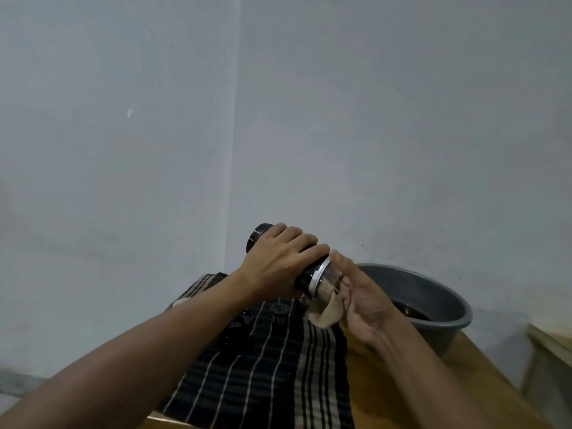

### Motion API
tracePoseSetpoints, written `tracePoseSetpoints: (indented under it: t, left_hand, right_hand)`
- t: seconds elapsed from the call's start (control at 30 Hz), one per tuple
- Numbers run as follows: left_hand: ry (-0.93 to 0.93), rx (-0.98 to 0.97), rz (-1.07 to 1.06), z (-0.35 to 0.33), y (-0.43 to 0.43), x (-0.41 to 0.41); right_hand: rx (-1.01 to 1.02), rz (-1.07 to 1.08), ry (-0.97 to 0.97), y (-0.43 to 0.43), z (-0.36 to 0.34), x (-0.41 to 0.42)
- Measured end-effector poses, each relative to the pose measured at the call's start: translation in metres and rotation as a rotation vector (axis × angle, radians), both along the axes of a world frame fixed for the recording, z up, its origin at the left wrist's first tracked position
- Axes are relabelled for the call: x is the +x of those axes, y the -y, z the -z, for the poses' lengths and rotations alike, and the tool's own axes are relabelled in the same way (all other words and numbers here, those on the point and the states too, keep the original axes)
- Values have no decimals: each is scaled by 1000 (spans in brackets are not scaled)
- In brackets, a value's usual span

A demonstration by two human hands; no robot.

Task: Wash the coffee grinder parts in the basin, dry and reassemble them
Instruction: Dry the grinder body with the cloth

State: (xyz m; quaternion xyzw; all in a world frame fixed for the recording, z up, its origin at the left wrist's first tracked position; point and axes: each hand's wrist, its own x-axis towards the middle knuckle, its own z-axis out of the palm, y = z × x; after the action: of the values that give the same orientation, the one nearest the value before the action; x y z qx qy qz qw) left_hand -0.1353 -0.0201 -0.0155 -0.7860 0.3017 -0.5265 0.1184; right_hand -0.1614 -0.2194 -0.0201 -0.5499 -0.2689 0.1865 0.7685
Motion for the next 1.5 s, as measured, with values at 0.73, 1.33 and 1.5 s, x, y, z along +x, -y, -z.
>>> tracePoseSetpoints:
  t: [0.73, 1.33, 1.5]
  left_hand:
    - [-1367, -2153, 900, -16, 34, -1]
    - [-816, -2371, 880, 16, 46, 23]
    - [-700, -2203, 1021, 33, 27, 20]
  right_hand:
    - [-533, 661, 1183, -21, 38, 51]
    - [76, 192, 106, -41, 38, 20]
    - [204, 123, -384, -14, 44, 30]
